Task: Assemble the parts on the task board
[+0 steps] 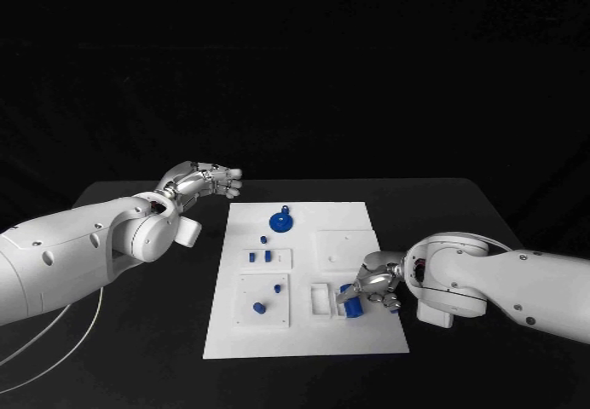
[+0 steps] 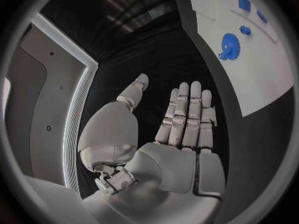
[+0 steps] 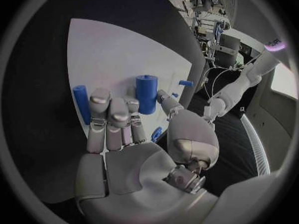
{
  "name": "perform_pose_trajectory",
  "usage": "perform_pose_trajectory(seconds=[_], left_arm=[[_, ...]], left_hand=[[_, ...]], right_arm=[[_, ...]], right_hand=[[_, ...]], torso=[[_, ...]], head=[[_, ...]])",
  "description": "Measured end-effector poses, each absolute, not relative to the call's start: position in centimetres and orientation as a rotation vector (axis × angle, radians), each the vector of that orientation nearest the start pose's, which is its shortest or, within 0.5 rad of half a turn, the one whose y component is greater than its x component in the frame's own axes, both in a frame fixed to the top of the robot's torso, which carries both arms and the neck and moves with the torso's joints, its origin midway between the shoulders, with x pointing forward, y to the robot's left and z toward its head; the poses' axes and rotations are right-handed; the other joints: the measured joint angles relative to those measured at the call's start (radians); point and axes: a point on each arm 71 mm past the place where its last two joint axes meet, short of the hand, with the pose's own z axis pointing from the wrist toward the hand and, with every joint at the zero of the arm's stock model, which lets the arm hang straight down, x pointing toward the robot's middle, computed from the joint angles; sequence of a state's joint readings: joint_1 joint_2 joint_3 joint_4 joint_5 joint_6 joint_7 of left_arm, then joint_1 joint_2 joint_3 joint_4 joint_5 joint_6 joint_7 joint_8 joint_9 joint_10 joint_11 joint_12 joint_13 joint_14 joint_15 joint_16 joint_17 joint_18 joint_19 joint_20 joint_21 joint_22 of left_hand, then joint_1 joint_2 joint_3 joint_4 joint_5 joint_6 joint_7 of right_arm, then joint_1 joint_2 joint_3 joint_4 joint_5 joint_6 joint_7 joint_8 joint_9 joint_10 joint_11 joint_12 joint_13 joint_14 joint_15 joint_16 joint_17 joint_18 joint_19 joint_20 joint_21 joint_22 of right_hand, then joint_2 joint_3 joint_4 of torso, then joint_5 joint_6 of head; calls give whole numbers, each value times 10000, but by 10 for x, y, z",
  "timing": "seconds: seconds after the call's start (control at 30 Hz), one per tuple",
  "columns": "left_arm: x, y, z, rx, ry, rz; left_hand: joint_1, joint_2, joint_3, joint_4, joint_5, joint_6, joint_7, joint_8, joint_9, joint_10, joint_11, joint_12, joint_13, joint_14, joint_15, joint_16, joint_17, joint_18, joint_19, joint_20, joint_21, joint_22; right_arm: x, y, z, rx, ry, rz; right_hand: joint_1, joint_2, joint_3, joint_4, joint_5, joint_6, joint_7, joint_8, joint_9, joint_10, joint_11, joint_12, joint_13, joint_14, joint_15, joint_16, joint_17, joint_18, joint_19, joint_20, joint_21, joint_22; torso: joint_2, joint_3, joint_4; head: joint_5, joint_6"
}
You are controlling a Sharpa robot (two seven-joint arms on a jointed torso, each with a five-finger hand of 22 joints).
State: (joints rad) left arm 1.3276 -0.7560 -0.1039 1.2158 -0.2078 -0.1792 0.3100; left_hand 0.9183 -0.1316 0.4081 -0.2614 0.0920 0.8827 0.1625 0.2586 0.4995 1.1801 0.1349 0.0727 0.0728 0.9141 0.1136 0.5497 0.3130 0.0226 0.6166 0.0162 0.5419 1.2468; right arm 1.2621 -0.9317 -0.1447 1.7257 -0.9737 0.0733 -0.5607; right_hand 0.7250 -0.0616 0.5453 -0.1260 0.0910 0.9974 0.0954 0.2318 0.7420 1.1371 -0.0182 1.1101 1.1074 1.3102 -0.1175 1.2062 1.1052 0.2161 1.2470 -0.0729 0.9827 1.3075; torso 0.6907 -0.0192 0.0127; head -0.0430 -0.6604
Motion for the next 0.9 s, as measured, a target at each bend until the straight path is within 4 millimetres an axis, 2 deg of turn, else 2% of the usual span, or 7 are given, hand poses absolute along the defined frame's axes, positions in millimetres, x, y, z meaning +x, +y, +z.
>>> perform_pose_trajectory(seconds=[0.03, 0.1, 0.17, 0.3, 0.43, 0.53, 0.9], left_arm=[[553, 252, -152, -8565, 14970, -13454], [554, 253, -152, -8571, 14965, -13442], [554, 253, -152, -8573, 14964, -13438], [554, 253, -152, -8575, 14964, -13433], [554, 253, -152, -8576, 14965, -13430], [554, 253, -152, -8578, 14966, -13428], [554, 253, -152, -8579, 14977, -13431]], left_hand=[[0, 0, 0, 0, 0, 0, 0, 0, 0, 0, 0, 0, 0, 0, 0, 0, 3, 0, 0, 0, 0, 0], [0, 0, 0, 0, 0, 0, 0, 0, 0, 0, 0, 0, 0, 0, 0, 0, 4, 0, 0, 0, 0, 0], [0, 0, 0, 0, 0, 0, 0, 0, 0, 0, 0, 0, 0, 0, 0, 0, 3, 0, 0, 0, 0, 0], [0, 0, 0, 0, 0, 0, 0, 0, 0, 0, 0, 0, 0, 0, 0, 0, 3, 0, 0, 0, 0, -1], [-15, 15, 0, 0, 0, 0, 0, 0, 1, 0, 0, 0, 1, 0, 0, 0, 14, 0, 0, 0, 0, -1], [-39, 39, 0, 0, 0, 0, 0, 0, 1, 0, 0, 0, 1, 0, 0, 0, 14, 0, 0, 0, 0, 5], [-39, 39, 0, 0, 0, 0, 0, 0, 1, 0, 0, 0, 1, 0, 0, 0, 24, 0, 0, 0, -40, 8]], right_arm=[[427, -206, -222, 2114, 23996, 4790], [426, -207, -220, 2136, 23991, 4827], [425, -206, -219, 2113, 23995, 4847], [426, -204, -212, 2062, 23921, 4915], [428, -200, -204, 1970, 23786, 5064], [429, -196, -199, 1921, 23711, 5186], [434, -171, -200, 1666, 23899, 5632]], right_hand=[[74, -81, 213, 128, -193, 55, 0, 4, -355, 15, -15, -2, 5, 20, 10, 0, 0, 1, 15, 14, 8, 0], [159, -392, 737, 441, -368, 93, -23, 62, -1148, 85, -18, -40, 9, 52, -18, -12, 1, 0, 15, 15, 8, 0], [148, -520, 1034, 690, -368, 156, -55, 90, -1290, 140, -36, -85, 9, 53, -18, -62, 1, 1, 18, 18, 8, 0], [148, -521, 1205, 860, -369, 250, -81, 114, -1212, 215, -38, -87, 9, 100, -42, -65, -17, 3, 50, 51, 51, 0], [148, -521, 1245, 900, -369, 292, -66, 167, -1181, 276, -99, -156, -10, 66, -75, -65, -18, 3, 50, 52, 53, 0], [147, -521, 1253, 910, -377, 326, -98, 167, -1168, 318, -71, -163, -21, 66, -75, -65, -26, 3, 50, 52, 54, 0], [1, -667, 1183, 993, -377, 328, -100, 179, -1152, 354, -106, -183, -30, 66, -74, -64, -26, 3, 49, 54, 107, 0]], torso=[[0, 0, 0], [0, 5, -1], [0, 6, -4], [2, 6, -6], [4, 6, -4], [4, 5, -1], [12, -2, 8]], head=[[12, -4], [31, -8], [42, -10], [64, 9], [94, 16], [111, 16], [192, -14]])
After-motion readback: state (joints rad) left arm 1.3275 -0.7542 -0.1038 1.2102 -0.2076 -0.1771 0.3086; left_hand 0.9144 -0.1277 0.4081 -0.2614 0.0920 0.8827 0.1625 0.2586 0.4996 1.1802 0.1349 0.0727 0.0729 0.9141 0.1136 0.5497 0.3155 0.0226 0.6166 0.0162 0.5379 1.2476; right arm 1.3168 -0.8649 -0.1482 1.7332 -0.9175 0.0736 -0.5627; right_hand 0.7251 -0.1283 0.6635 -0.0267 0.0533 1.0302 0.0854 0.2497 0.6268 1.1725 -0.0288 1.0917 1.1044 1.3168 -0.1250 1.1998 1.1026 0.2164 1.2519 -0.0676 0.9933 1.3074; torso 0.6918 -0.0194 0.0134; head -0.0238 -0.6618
